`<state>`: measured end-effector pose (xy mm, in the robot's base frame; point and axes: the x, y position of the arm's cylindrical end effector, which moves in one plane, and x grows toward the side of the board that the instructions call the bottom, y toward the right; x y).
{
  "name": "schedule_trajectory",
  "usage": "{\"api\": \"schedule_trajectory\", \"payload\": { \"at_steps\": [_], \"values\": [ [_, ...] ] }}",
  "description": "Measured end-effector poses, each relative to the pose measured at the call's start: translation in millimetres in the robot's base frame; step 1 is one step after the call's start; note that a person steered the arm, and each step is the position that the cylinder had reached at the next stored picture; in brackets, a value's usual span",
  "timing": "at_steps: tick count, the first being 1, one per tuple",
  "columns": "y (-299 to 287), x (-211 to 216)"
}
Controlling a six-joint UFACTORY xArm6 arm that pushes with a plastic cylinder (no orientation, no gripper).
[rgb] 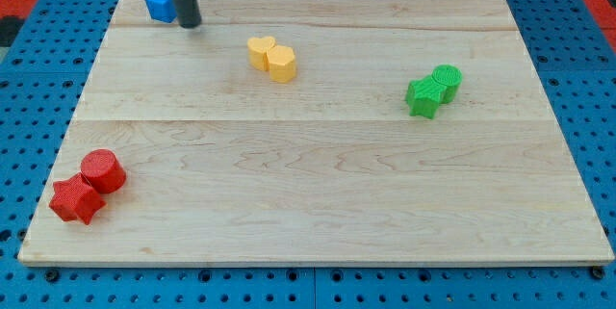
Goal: Push yellow hexagon above green star
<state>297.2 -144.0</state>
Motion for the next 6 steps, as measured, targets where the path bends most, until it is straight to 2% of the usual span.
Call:
{"api": "schedule_trajectory", "payload": {
  "at_steps": [1,2,4,5,6],
  "values": [
    [-12.9,80.2],
    [74.3,94.0],
    [153.3,32.0],
    [174.8,-27.1],
    [177.1,-40.8]
  ]
}}
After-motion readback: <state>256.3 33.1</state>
